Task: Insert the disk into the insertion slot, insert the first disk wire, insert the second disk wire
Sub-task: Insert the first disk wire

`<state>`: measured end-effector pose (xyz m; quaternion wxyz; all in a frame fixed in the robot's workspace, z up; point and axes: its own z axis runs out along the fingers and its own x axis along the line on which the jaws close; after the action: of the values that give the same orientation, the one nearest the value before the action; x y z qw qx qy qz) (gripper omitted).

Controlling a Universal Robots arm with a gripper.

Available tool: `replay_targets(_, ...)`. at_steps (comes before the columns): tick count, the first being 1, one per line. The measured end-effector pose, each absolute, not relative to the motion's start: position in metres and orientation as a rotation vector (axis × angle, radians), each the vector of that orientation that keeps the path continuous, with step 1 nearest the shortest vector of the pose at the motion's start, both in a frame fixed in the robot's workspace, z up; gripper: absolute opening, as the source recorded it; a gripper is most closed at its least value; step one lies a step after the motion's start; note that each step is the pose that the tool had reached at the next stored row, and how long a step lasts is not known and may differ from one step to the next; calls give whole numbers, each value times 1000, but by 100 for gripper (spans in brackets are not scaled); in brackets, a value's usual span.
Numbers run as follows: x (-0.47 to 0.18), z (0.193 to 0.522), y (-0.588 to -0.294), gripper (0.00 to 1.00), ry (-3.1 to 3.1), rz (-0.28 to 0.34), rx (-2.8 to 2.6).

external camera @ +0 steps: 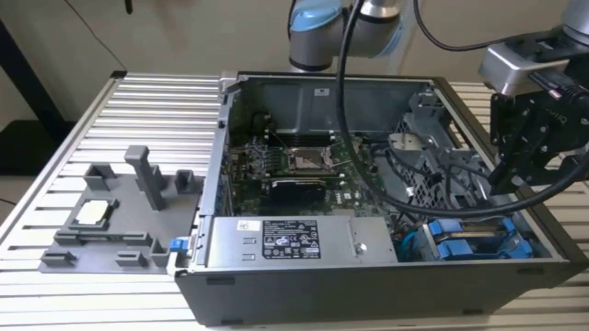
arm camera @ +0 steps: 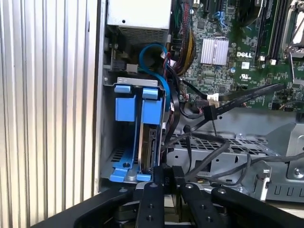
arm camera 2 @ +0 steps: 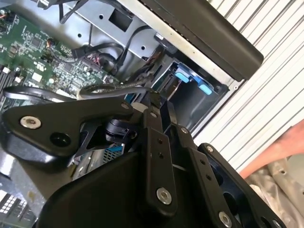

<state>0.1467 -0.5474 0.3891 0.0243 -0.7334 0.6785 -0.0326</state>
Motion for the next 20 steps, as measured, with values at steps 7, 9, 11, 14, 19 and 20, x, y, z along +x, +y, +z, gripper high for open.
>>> replay_targets(7,161,389,-547,19,2144,-33,-2320)
replay_targets(9,164,389,-547,19,2155,-15,-2332)
replay_targets(11,168,388,-547,19,2164,2,-2343)
replay_targets(14,172,388,-547,19,2176,26,-2357)
replay_targets(19,174,385,-548,19,2189,40,-2355)
replay_targets(20,174,384,-548,19,2192,42,-2352)
